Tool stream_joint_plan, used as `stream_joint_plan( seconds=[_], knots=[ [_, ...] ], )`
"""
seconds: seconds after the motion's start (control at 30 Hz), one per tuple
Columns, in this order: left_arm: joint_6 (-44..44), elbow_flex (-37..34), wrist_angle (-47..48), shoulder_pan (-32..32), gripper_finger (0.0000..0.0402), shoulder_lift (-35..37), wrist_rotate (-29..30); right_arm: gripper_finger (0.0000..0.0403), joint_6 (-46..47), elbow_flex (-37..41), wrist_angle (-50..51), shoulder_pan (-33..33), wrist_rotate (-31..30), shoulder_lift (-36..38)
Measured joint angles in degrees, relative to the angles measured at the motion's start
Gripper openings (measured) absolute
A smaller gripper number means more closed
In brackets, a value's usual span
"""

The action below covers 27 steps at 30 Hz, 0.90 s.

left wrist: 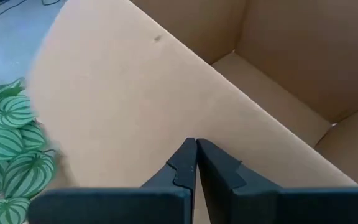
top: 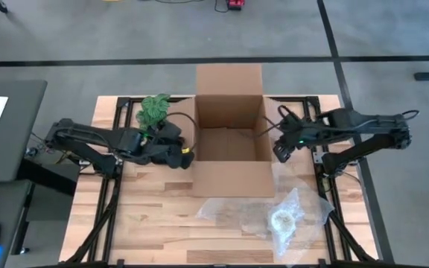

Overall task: Wrap mug
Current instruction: Prepare the cardboard box, then put the blue wrapped mug into the cardboard box

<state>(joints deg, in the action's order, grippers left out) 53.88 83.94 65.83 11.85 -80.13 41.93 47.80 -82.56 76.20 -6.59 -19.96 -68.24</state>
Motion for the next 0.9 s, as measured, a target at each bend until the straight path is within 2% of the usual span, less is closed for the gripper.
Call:
stream_joint_plan(
  seconds=[0.17,0.33,0.43,0.57,0.73,0.9],
  knots=[
    [0.5,0.0,0.2,0.6,0.0,2.1,0.3,0.0118,1.8,-3.3,-0.3,-6.5,1.2,2.1],
    [0.9,0.0,0.4,0.9,0.0,2.4,0.4,0.0118,2.0,-3.3,-1.2,-16.0,12.1,2.9],
    [0.9,0.0,0.3,1.0,0.0,2.2,0.4,0.0118,3.6,-3.3,-3.6,-23.5,13.9,1.0],
    [1.3,0.0,0.2,1.1,0.0,2.1,0.4,0.0125,5.4,-3.3,-1.4,-31.5,14.1,-4.1],
    [1.5,0.0,0.2,1.4,0.0,2.1,0.4,0.0171,8.4,-2.7,2.5,-35.3,14.1,-11.9],
    [2.3,0.0,0.1,1.8,0.0,2.1,0.5,0.024,10.3,5.5,0.1,-35.3,14.2,-15.4]
  ],
)
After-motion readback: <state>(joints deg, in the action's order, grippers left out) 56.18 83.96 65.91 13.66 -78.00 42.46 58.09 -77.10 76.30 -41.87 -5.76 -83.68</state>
